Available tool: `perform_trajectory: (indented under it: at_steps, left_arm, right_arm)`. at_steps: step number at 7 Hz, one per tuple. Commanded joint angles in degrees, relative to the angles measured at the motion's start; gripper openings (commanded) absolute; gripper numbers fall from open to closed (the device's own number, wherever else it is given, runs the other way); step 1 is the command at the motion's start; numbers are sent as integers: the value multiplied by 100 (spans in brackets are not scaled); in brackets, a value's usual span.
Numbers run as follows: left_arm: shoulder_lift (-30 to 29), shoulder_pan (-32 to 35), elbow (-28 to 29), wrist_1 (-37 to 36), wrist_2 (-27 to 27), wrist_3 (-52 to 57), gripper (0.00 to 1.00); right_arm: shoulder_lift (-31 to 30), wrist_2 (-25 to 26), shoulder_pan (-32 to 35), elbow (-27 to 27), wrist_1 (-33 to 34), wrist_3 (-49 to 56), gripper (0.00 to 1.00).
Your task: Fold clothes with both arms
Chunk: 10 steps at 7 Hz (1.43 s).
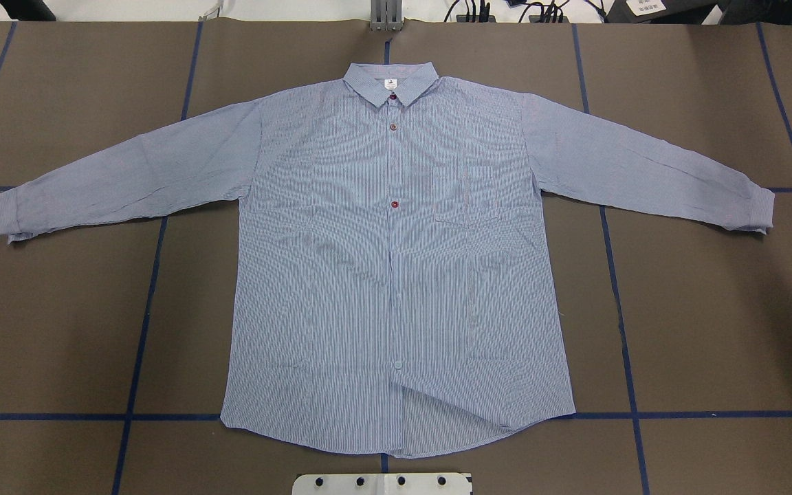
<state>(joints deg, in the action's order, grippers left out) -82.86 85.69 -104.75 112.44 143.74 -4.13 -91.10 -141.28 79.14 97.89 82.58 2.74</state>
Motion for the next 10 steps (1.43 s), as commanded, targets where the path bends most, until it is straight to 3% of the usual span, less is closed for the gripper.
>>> perform_trajectory:
  at_steps: [1,10]
  left_arm:
    - [6,0,16,-29,-30,-9,100]
    - [165,0,60,-11,-101,0,100]
  right_arm:
    - [-187,-180,13,124,-48,7,100]
    - [-225,56,13,90,-84,16,100]
